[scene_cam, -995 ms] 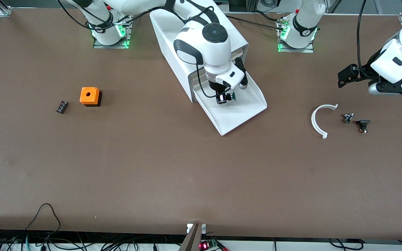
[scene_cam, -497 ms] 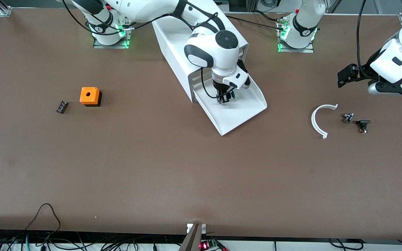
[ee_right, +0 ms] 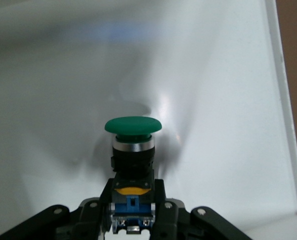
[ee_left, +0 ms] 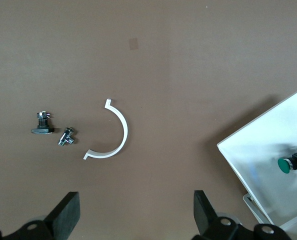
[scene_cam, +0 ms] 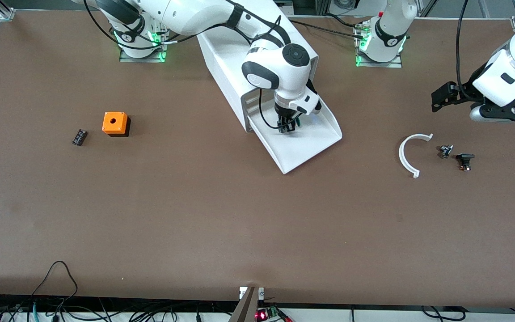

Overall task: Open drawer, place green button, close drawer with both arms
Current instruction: 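Lower the button into the drawer and open the right gripper, then raise the right gripper away while the left gripper reaches the drawer front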

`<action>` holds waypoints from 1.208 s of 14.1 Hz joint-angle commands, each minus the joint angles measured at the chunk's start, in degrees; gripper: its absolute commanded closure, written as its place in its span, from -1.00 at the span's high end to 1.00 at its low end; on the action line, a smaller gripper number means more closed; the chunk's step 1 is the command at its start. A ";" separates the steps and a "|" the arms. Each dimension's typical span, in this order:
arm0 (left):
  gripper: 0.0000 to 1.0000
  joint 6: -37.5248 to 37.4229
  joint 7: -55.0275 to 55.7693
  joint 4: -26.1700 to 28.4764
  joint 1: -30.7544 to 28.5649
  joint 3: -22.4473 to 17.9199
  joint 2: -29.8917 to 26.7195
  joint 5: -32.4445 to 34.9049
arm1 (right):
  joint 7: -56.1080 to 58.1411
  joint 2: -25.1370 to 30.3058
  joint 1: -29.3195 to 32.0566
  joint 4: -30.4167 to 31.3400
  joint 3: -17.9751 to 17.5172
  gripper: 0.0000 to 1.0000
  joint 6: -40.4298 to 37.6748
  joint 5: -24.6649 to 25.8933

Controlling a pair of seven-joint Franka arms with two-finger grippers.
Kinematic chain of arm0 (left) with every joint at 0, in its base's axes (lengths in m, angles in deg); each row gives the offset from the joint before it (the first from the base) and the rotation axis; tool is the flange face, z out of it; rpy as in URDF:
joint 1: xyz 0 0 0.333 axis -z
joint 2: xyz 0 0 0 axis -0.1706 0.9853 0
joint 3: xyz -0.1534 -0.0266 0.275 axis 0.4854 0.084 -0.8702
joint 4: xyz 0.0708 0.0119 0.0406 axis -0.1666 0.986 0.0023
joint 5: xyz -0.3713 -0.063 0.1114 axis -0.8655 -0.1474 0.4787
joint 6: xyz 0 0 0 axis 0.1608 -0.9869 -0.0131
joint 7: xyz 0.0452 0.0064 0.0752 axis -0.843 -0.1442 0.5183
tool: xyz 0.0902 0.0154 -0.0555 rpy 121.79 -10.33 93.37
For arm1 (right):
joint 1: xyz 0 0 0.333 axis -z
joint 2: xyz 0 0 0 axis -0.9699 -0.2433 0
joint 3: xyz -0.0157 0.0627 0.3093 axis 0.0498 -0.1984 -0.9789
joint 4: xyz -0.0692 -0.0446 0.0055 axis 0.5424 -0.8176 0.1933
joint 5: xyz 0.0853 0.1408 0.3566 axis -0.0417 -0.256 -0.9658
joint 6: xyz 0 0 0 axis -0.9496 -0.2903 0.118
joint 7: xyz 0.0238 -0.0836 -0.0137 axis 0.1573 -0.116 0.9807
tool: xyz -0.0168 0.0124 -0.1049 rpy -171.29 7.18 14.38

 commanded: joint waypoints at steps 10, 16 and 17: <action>1.00 15.64 15.72 4.33 4.17 5.27 9.62 -3.57 | -21.24 7.33 8.31 -4.92 -4.78 1.00 -5.68 -2.05; 1.00 38.86 27.37 13.76 7.51 6.61 20.15 -3.48 | -25.01 16.39 17.26 -3.87 -0.57 1.00 -6.40 -2.06; 1.00 43.24 27.81 15.59 7.69 6.61 21.74 -3.48 | -27.03 17.88 18.67 -3.00 1.27 1.00 -6.40 -2.32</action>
